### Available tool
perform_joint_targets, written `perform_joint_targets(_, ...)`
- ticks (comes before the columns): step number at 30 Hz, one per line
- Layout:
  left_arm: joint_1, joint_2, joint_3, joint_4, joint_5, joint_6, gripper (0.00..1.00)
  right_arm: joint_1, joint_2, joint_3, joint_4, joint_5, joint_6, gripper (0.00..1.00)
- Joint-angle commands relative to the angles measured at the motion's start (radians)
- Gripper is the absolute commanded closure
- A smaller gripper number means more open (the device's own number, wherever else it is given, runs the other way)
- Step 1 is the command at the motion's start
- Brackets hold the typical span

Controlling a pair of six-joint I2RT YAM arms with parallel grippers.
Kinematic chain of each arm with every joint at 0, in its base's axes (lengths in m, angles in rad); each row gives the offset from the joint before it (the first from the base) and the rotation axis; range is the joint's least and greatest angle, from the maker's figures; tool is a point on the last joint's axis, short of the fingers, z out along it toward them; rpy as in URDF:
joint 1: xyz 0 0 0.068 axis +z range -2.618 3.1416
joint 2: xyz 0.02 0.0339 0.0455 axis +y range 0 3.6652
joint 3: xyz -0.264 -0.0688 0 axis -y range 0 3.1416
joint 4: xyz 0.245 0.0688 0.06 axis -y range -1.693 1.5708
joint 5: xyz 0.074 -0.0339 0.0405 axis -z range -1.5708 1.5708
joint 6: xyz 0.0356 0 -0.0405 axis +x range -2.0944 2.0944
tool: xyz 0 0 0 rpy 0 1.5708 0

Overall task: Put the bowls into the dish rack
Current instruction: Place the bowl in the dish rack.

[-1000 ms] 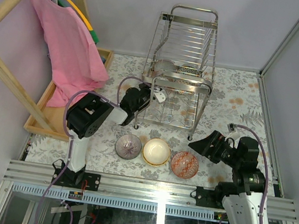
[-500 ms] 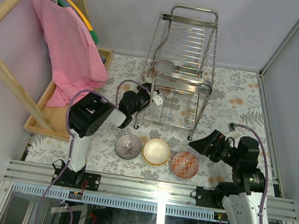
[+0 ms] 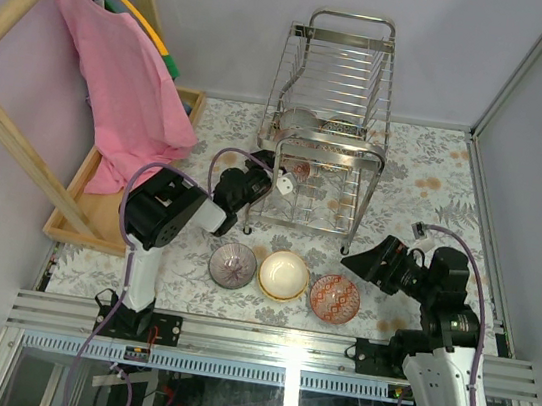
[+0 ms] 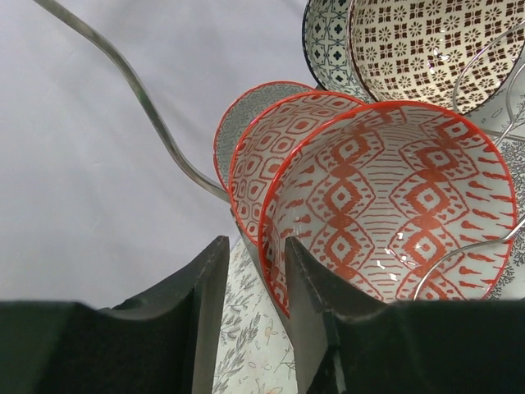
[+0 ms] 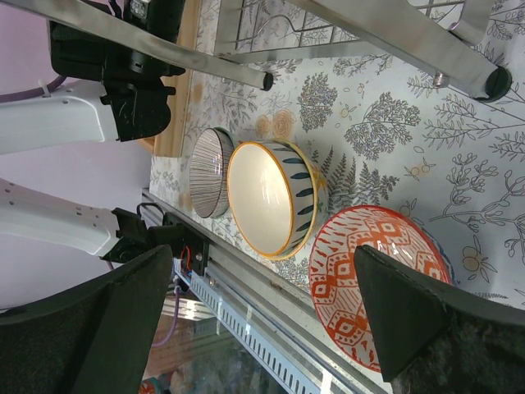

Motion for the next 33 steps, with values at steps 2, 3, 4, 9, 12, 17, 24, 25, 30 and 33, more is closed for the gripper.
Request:
perform_joint_targets(2, -0.024, -0.017, -0.022, 0.087, -0.035, 0.003, 0.63, 0.007, -0.010, -0.007, 0.037, -0.048, 0.016, 0.00)
perform_joint_targets(3, -0.024, -0.023, -0.024, 0.093, -0.042, -0.001, 0.62, 0.007, -0.012, -0.007, 0.037, -0.049, 0.017, 0.00)
perform_joint_targets(4, -0.024, -0.029, -0.024, 0.096, -0.052, -0.001, 0.60, 0.007, -0.014, -0.008, 0.037, -0.050, 0.018, 0.00)
perform_joint_targets(9, -0.024, -0.073, -0.040, 0.125, -0.107, -0.010, 0.45, 0.006, -0.025, 0.004, 0.029, -0.051, 0.023, 0.00)
perform_joint_targets(12, -0.018, -0.096, -0.053, 0.145, -0.162, -0.014, 0.30, 0.006, -0.034, 0.015, 0.016, -0.050, 0.025, 0.01)
perform_joint_targets(17, 0.004, -0.132, -0.085, 0.179, -0.261, -0.068, 0.00, 0.007, -0.056, 0.035, -0.026, -0.044, 0.023, 0.00)
perform_joint_targets(24, 0.028, -0.133, -0.081, 0.175, -0.470, -0.127, 0.00, 0.007, -0.071, 0.086, -0.108, -0.035, 0.001, 0.01)
perform_joint_targets(25, 0.031, -0.129, -0.073, 0.156, -0.509, -0.137, 0.00, 0.007, -0.071, 0.091, -0.122, -0.034, -0.002, 0.01)
perform_joint_targets(30, 0.032, -0.126, -0.056, 0.123, -0.724, -0.164, 0.00, 0.007, -0.067, 0.107, -0.181, -0.023, -0.029, 0.01)
perform_joint_targets(33, 0.030, -0.174, -0.055, 0.028, -0.852, -0.211, 0.00, 0.006, -0.061, 0.105, -0.195, -0.024, -0.030, 0.01)
